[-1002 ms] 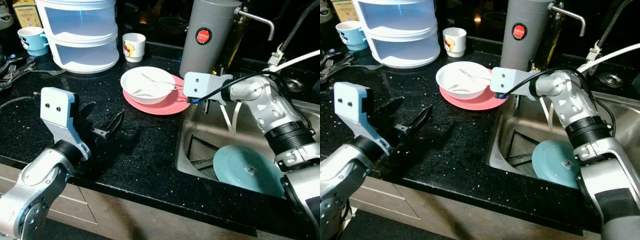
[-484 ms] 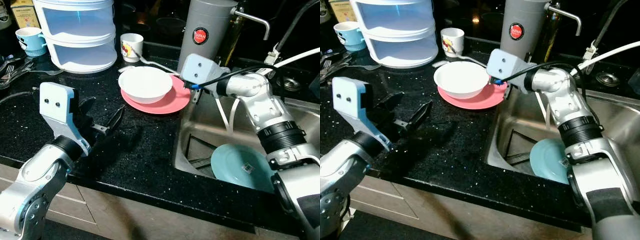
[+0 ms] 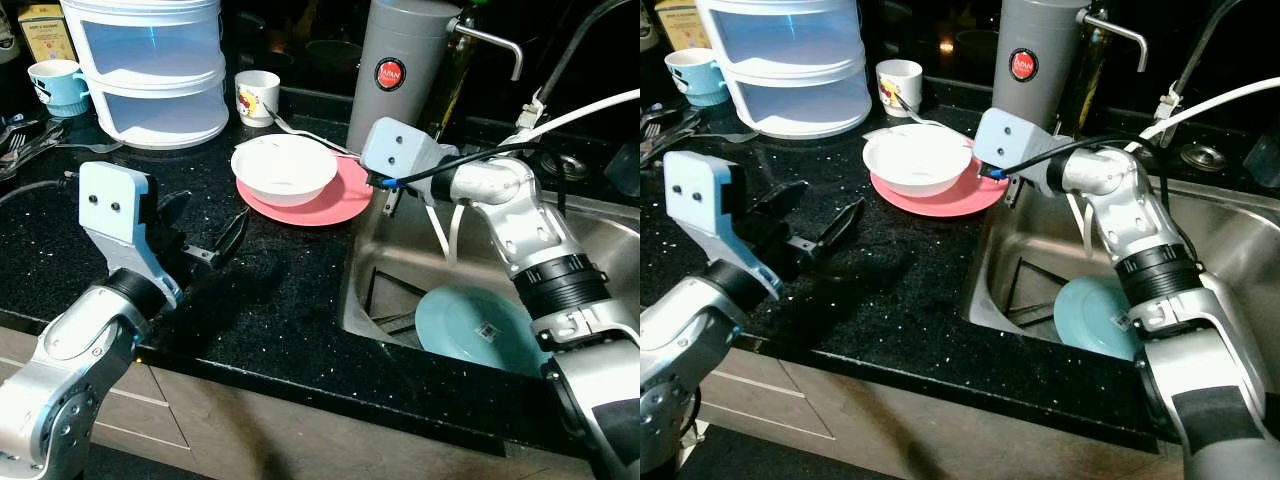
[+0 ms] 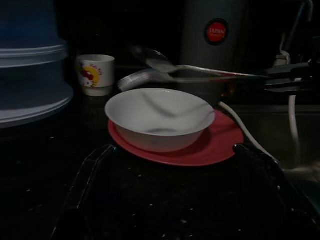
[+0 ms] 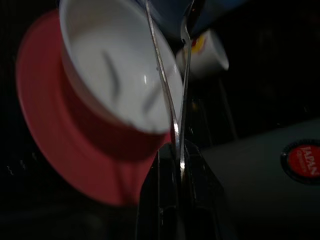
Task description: Kitchen organization
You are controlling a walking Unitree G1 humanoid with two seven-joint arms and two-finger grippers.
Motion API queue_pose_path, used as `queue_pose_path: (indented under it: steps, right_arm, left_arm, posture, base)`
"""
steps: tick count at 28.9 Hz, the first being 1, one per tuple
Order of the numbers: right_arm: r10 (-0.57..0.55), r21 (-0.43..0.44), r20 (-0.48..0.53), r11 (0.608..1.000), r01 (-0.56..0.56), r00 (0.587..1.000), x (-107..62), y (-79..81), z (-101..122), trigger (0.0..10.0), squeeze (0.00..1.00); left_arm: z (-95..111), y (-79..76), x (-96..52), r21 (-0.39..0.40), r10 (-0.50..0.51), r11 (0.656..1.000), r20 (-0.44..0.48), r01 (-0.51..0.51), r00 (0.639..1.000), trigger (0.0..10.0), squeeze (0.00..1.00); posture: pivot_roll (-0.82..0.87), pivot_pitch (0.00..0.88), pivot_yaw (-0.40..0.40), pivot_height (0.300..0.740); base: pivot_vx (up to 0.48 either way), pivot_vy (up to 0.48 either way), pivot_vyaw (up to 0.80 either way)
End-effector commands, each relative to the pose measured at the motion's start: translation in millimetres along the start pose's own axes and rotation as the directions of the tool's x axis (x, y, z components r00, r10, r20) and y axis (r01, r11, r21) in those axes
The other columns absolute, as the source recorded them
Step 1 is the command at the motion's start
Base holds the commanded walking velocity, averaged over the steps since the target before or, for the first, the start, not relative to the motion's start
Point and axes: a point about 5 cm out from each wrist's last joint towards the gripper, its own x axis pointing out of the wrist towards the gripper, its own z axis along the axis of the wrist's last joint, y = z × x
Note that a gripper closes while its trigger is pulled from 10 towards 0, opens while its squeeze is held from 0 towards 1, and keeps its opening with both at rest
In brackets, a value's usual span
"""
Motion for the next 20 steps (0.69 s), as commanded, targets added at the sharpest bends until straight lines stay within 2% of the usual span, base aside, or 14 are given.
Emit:
queue_pose_path:
  steps: [1, 3, 4, 6, 7, 9, 13, 15, 18, 20]
  right_arm:
    - [-0.023, 0.061, 0.072, 0.998, 0.019, 0.997, -0.4, 0.6, 9.9, 0.0, 0.0]
    - [-0.023, 0.087, 0.105, 0.996, 0.014, 0.994, 1.4, 3.6, 14.9, 0.0, 0.0]
    - [-0.021, 0.154, 0.182, 0.988, -0.007, 0.983, 6.5, 13.0, 28.2, 0.0, 0.0]
    - [-0.02, 0.173, 0.205, 0.985, -0.016, 0.979, 8.4, 16.7, 32.6, 0.0, 0.0]
    - [-0.011, 0.211, 0.246, 0.977, -0.042, 0.969, 14.5, 29.4, 42.5, 0.0, 0.0]
    - [-0.011, 0.211, 0.246, 0.977, -0.042, 0.969, 14.5, 29.4, 42.5, 0.0, 0.0]
    - [0.008, 0.292, 0.284, 0.952, -0.094, 0.959, 28.9, 61.8, 59.0, 0.0, 0.0]
    - [0.01, 0.304, 0.284, 0.947, -0.1, 0.959, 30.8, 66.6, 61.0, 0.0, 0.0]
    - [0.041, 0.344, 0.261, 0.929, -0.133, 0.964, 36.7, 84.9, 65.9, 0.0, 0.0]
    - [0.062, 0.333, 0.222, 0.933, -0.136, 0.973, 38.8, 91.6, 64.0, 0.0, 0.0]
  left_arm:
    - [-0.4, 1.1, 1.1, -0.001, 0.006, 1.0, 0.003, -0.006, 1.0, 10.0, 0.0]
    - [-0.3, 1.5, 0.7, 0.0, 0.009, 1.0, 0.004, -0.009, 1.0, 10.0, 0.0]
    - [1.2, 2.6, 0.0, 0.0, 0.023, 1.0, 0.012, -0.023, 1.0, 10.0, 0.0]
    - [1.9, 3.0, -0.1, -0.001, 0.028, 1.0, 0.016, -0.028, 0.999, 10.0, 0.0]
    - [4.1, 3.5, -0.5, -0.001, 0.041, 0.999, 0.027, -0.041, 0.999, 10.0, 0.0]
    - [4.1, 3.5, -0.5, -0.001, 0.041, 0.999, 0.027, -0.041, 0.999, 10.0, 0.0]
    - [7.5, 8.7, -3.8, 0.032, 0.099, 0.994, 0.034, -0.101, 0.994, 10.0, 0.0]
    - [7.6, 9.9, -4.7, 0.043, 0.111, 0.993, 0.031, -0.112, 0.993, 10.0, 0.0]
    - [2.7, 13.5, -14.6, 0.095, 0.163, 0.983, -0.03, -0.159, 0.986, 10.0, 0.0]
    - [-4.3, 16.0, -20.7, 0.133, 0.2, 0.973, -0.086, -0.187, 0.976, 10.0, 0.0]
  posture:
    - [0.09, 0.003, -0.04, 0.74]
    - [0.09, 0.003, -0.04, 0.74]
    - [0.09, 0.01, -0.046, 0.74]
    - [0.09, 0.01, -0.046, 0.74]
    - [0.09, 0.01, -0.046, 0.74]
    - [0.09, 0.01, -0.046, 0.74]
    - [0.1, 0.015, -0.058, 0.74]
    - [0.1, 0.015, -0.058, 0.74]
    - [0.12, 0.016, -0.069, 0.74]
    - [0.12, 0.015, -0.072, 0.74]
  base:
    - [0.0, 0.0, 0.0]
    - [0.0, 0.0, 0.0]
    - [0.0, 0.0, 0.0]
    - [0.0, 0.0, 0.0]
    - [0.0, 0.0, 0.0]
    - [0.0, 0.0, 0.0]
    - [0.0, 0.0, 0.0]
    - [0.0, 0.0, 0.0]
    - [0.0, 0.0, 0.0]
    - [0.0, 0.0, 0.0]
